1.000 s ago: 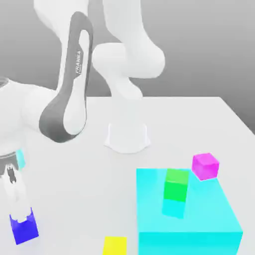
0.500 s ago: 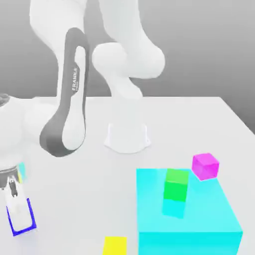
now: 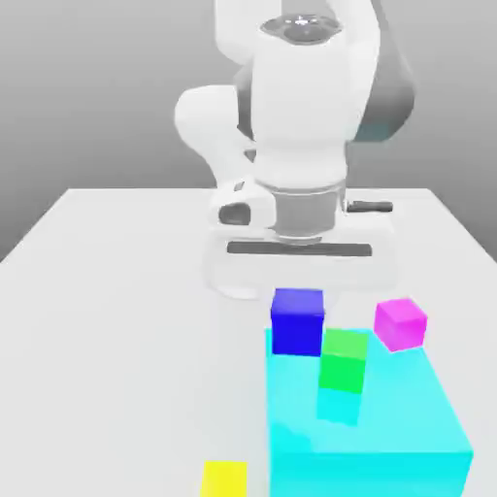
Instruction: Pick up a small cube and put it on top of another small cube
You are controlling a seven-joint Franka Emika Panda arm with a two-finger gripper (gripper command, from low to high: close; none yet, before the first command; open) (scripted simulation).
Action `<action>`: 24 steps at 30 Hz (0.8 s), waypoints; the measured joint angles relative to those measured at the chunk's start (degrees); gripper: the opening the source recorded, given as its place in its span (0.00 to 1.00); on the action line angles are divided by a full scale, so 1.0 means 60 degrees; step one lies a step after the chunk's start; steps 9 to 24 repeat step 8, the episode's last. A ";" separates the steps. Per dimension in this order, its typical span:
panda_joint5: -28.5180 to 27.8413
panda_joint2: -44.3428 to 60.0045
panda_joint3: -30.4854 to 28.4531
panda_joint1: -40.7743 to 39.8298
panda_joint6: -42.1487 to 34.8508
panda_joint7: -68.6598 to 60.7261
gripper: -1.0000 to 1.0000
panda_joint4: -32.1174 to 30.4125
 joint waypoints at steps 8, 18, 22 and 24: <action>-0.0186 0.0935 0.0285 0.0153 0.1499 -0.0037 1.00 -0.0575; -0.0186 0.0935 0.0285 0.0153 0.1499 -0.0037 1.00 -0.0575; -0.0186 0.0935 0.0285 0.0153 0.1499 -0.0037 1.00 -0.0575; -0.0186 0.0935 0.0285 0.0153 0.1499 -0.0037 1.00 -0.0575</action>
